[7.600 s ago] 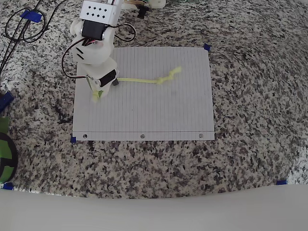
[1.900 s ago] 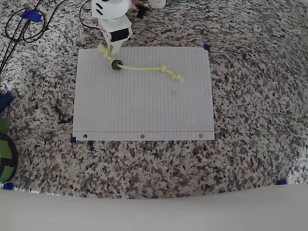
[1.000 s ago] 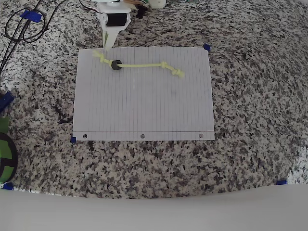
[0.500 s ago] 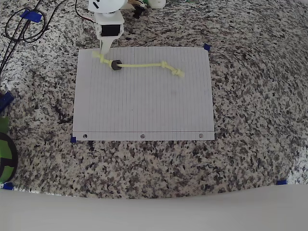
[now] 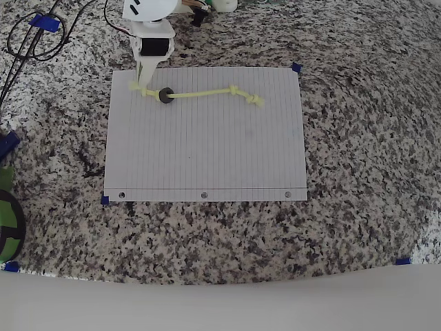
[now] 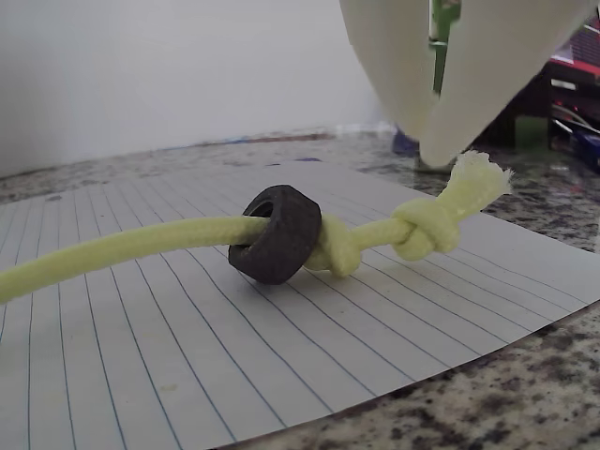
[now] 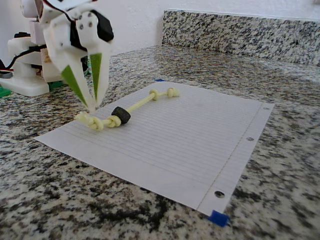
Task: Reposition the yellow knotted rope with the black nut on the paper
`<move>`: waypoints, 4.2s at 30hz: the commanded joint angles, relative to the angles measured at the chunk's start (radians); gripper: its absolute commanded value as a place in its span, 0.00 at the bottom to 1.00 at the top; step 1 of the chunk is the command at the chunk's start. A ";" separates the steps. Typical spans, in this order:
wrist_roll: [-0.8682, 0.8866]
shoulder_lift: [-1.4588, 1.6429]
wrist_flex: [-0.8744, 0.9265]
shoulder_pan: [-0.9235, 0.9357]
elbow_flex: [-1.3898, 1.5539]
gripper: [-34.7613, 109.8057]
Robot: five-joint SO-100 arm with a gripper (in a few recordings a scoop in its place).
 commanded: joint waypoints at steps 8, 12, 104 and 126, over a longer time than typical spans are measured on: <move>-0.215 0.485 0.256 0.031 0.097 0.24; -0.357 0.634 0.350 -0.015 0.095 0.24; -0.623 0.966 0.595 -0.331 0.345 0.31; -0.623 0.966 0.595 -0.331 0.345 0.31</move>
